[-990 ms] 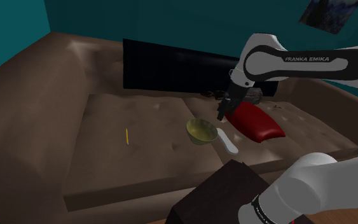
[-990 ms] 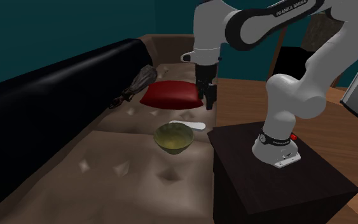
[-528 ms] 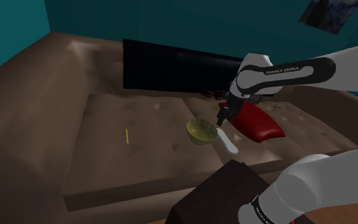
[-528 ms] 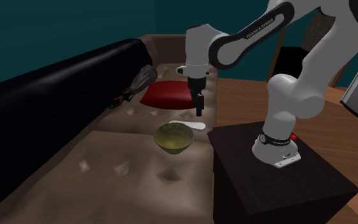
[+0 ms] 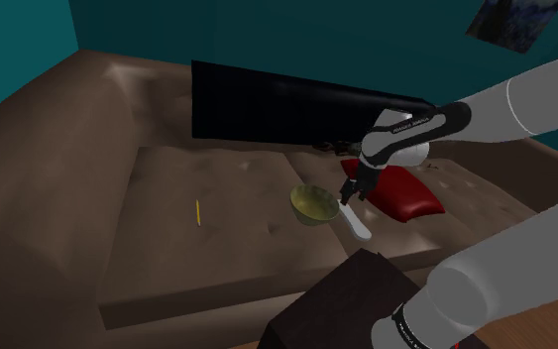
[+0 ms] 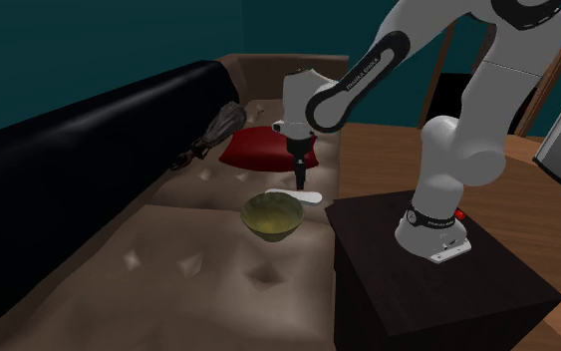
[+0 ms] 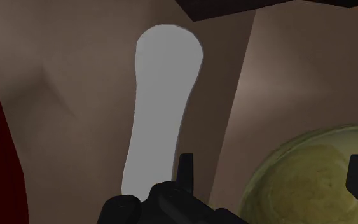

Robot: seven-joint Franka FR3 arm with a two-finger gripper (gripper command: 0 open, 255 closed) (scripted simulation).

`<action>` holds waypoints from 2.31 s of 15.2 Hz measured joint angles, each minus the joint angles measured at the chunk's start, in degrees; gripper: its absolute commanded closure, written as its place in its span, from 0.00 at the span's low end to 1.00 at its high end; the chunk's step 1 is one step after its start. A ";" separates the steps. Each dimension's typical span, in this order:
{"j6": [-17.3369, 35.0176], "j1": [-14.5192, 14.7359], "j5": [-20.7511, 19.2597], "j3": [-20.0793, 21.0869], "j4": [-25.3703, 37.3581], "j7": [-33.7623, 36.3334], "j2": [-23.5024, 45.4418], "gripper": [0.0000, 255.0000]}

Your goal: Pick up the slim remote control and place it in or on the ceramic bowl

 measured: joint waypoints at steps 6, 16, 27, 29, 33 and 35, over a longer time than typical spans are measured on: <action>8.34 -2.34 2.97 -3.56 3.95 -3.38 12.29 0.00; 17.46 -4.62 9.53 -3.41 6.04 -8.63 23.98 0.00; 18.75 -4.80 10.34 -2.98 5.83 -9.13 25.07 1.00; 18.75 -4.80 10.34 -2.98 5.83 -9.13 25.07 1.00; 18.75 -4.79 10.34 -2.98 5.82 -9.12 25.06 1.00; 18.35 -4.70 10.04 -3.14 5.84 -8.91 24.66 1.00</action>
